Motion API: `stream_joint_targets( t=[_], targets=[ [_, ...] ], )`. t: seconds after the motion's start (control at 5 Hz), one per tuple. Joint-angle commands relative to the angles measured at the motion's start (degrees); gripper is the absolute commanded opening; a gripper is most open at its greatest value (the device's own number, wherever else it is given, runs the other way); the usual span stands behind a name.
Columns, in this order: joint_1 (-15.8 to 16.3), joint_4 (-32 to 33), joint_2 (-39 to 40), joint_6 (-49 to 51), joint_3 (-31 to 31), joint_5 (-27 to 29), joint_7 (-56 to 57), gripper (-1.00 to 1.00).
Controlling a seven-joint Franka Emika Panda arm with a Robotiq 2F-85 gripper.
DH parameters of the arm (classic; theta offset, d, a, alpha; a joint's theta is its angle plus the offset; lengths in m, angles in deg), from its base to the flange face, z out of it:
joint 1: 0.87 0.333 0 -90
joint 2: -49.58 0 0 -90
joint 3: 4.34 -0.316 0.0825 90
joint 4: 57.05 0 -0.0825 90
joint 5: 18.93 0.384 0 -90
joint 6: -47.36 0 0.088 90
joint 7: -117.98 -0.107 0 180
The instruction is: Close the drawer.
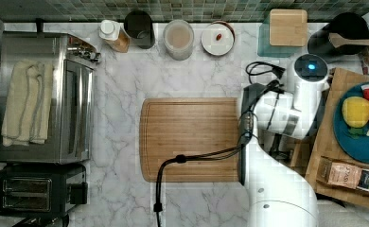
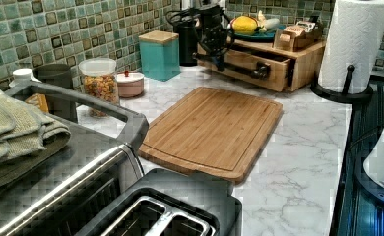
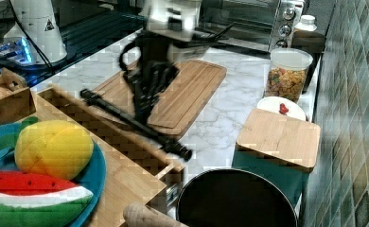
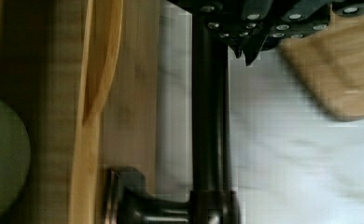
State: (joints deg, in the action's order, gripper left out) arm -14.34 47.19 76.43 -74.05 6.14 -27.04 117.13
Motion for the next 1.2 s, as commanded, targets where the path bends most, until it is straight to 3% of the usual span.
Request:
stream_joint_targets(
  t=[0.2,1.2],
  targets=[
    [-10.4,-5.0,-4.3,-5.1,10.3,-2.8,-1.7,-1.0],
    [-9.8,-5.0,-4.2,-5.1,11.0,-2.5,-1.5,-1.0]
  ],
)
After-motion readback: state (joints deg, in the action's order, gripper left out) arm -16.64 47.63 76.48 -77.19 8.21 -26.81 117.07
